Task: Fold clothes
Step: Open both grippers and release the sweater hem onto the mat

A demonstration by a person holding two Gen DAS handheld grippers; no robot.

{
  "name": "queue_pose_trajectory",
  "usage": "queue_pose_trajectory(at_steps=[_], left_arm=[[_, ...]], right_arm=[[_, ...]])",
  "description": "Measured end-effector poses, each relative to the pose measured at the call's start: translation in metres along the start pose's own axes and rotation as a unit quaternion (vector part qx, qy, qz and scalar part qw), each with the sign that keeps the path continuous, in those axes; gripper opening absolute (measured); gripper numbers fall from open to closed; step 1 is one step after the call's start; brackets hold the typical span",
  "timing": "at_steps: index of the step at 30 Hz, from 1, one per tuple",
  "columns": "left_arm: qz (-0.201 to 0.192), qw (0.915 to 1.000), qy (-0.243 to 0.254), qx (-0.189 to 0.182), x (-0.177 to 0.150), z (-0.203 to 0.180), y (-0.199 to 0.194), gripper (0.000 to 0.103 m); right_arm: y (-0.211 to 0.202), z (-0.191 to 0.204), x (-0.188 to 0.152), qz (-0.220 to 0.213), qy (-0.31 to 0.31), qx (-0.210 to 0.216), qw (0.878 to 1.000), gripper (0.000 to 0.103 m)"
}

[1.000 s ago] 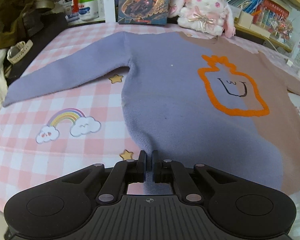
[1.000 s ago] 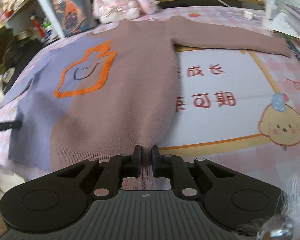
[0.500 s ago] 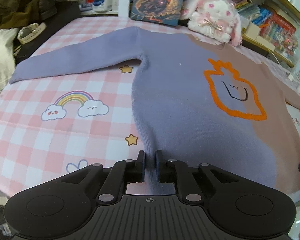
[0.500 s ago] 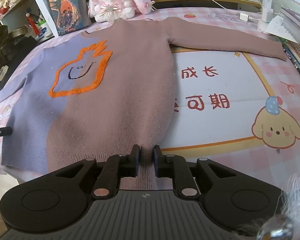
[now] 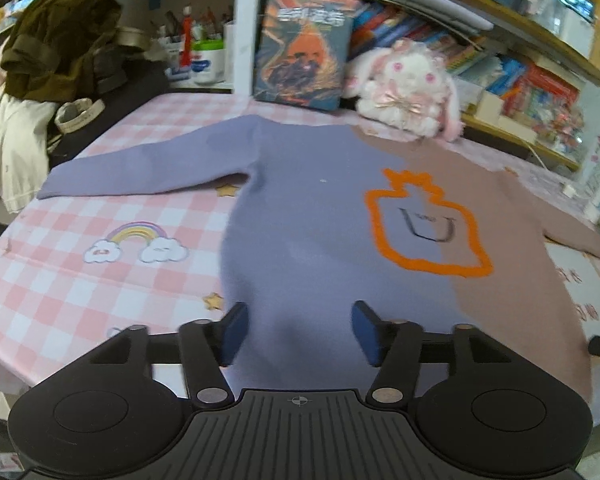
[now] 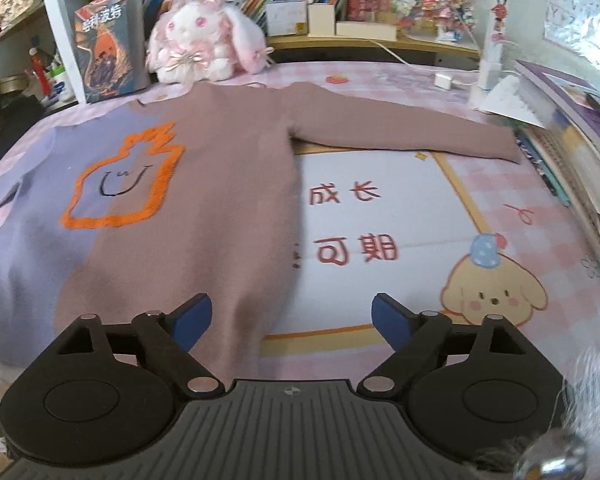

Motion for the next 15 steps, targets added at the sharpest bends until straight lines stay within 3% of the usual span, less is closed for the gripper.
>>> queue_pose_trajectory(at_steps=[5, 9, 15], left_arm=[[-0.015, 0.9995, 0.028, 0.002, -0.01, -0.022, -0.015, 0.077], [-0.025, 0.9988, 0.042, 0.011, -0.019, -0.035, -0.027, 0.078], [-0.009, 0.9987, 0.032, 0.038, -0.038, -0.033, -0.035, 0.079]], right_arm=[[-0.005, 0.003, -0.004, -0.011, -0.023, 0.011, 1.0, 0.091], [-0.01, 0.01, -0.009, -0.017, -0.048, 0.029, 0.998, 0.092], [-0.01, 0.013, -0.022, -0.006, -0.056, 0.044, 0.997, 0.092]])
Point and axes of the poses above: each gripper's, at about its wrist camera, not at the fingertips, and y roughly the way its jaws point, z to its left, x to its top, the point moved 8 cm from there along y, roughly the way its jaws point, and after that the axes turned 1 degree about -y, right-handed, at the moved point
